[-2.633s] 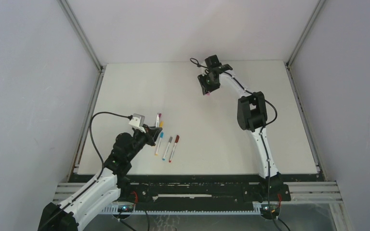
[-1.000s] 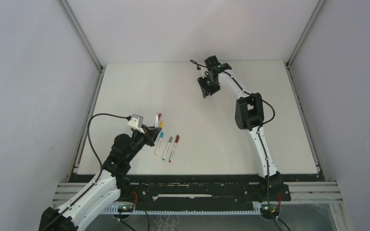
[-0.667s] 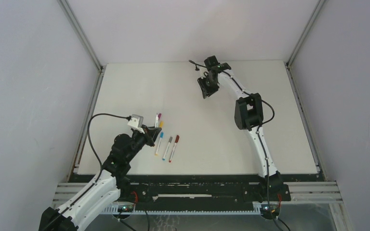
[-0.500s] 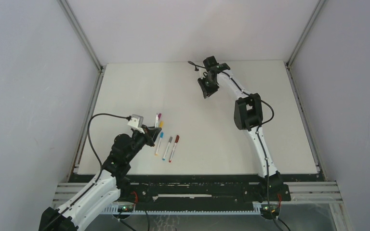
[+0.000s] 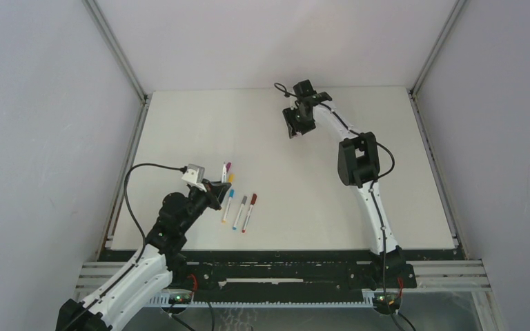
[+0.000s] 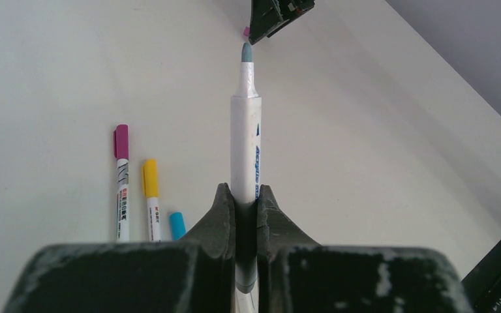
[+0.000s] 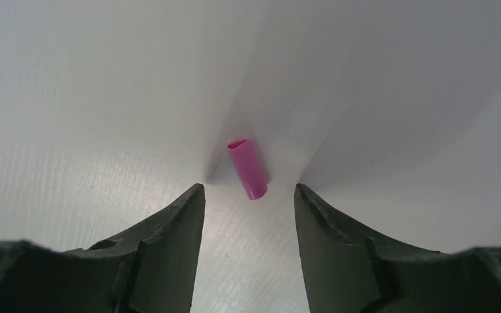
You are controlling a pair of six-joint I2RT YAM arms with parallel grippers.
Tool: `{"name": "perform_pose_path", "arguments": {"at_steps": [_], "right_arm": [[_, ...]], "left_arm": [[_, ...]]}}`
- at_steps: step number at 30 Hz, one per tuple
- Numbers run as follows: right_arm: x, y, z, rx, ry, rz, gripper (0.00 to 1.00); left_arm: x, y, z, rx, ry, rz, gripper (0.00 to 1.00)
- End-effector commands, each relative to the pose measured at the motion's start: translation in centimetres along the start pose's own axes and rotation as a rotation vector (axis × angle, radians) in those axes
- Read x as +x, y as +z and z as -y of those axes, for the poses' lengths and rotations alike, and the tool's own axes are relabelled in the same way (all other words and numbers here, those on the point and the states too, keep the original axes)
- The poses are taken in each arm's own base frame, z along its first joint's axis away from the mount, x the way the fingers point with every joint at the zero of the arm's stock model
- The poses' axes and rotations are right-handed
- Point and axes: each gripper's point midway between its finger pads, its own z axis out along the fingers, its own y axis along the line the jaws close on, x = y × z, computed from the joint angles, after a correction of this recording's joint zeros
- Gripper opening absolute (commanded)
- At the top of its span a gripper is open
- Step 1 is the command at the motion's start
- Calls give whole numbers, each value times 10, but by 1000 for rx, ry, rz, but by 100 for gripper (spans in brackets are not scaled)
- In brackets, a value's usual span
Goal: Insert the pens into the pen caps
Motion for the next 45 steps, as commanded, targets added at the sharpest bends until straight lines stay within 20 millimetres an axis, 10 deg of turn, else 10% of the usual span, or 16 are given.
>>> {"name": "perform_pose_path", "arguments": {"at_steps": [1,29,45], "right_arm": [[-21,-11,1,-15,62,78,53],[26,25,-15,113,17,-58,19],[114,-28,-51,101,65,-162,0]], "left_arm": [[-7,-1,1,14,17,35,0],[-7,-1,1,12,13,37,0],[-7,-4,2,20,11,47,0]]}}
